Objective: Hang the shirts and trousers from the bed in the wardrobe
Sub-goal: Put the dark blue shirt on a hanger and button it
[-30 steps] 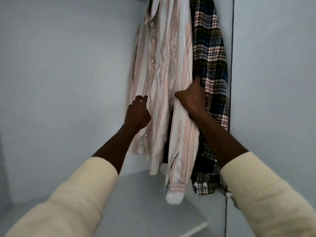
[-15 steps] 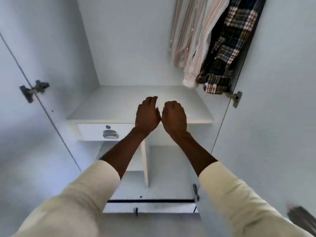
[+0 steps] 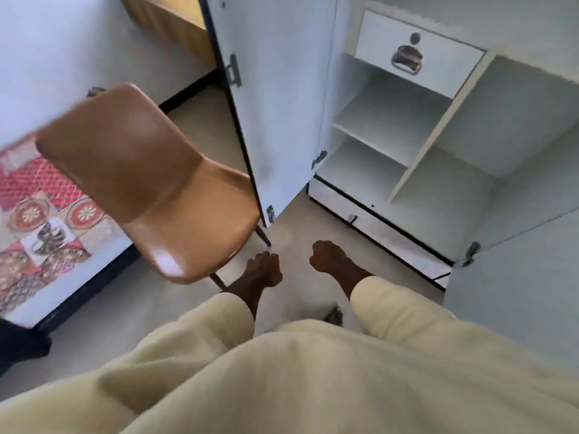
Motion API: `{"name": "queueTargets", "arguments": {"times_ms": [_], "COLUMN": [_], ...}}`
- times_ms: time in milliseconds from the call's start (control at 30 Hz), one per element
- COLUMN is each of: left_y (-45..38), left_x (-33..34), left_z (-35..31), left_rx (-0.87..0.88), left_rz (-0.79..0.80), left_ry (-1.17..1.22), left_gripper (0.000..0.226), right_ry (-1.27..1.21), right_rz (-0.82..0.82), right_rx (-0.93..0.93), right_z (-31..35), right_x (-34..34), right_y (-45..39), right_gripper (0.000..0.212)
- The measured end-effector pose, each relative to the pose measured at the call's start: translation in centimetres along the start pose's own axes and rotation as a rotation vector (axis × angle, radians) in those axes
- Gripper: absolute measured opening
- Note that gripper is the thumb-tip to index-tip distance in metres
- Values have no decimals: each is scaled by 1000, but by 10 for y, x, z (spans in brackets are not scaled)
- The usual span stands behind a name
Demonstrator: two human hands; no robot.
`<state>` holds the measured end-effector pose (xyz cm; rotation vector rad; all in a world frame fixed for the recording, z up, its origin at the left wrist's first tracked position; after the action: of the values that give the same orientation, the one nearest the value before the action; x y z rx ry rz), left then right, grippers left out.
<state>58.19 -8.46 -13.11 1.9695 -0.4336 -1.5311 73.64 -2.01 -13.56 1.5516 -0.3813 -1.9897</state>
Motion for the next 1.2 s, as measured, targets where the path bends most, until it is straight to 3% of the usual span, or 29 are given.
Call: {"name": "queueTargets", "arguments": {"times_ms": [300,600,900,1200], "left_y": [159,289,317,343], "left_x": [133,223,235,182], "left_z": [179,324,478,693], "left_rx": [-359,-749,-900,-1059], "left_rz": [-18,-205,-307,-418], "left_ry": [337,668,815,916], "left_gripper": [40,30,33,35], "right_ry": [232,432,470,455], "right_rz": [180,308,379,379], "right_rx": [-372,-702,-853,-906], "right_z": [177,333,500,724], "right_x": [162,277,344,383], "right_y": [87,159,149,116], "right_gripper": [26,26,24,27]}}
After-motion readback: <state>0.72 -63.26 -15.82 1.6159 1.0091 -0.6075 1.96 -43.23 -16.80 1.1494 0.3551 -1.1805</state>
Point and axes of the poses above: each hand's wrist, its own y-axis away from the middle knuckle, its own x-axis out of the palm, z = x × y, the point moved 4 cm from there along -y, towards the middle knuckle, and after that the axes turned 1 degree about -z, right-handed, at the moved point
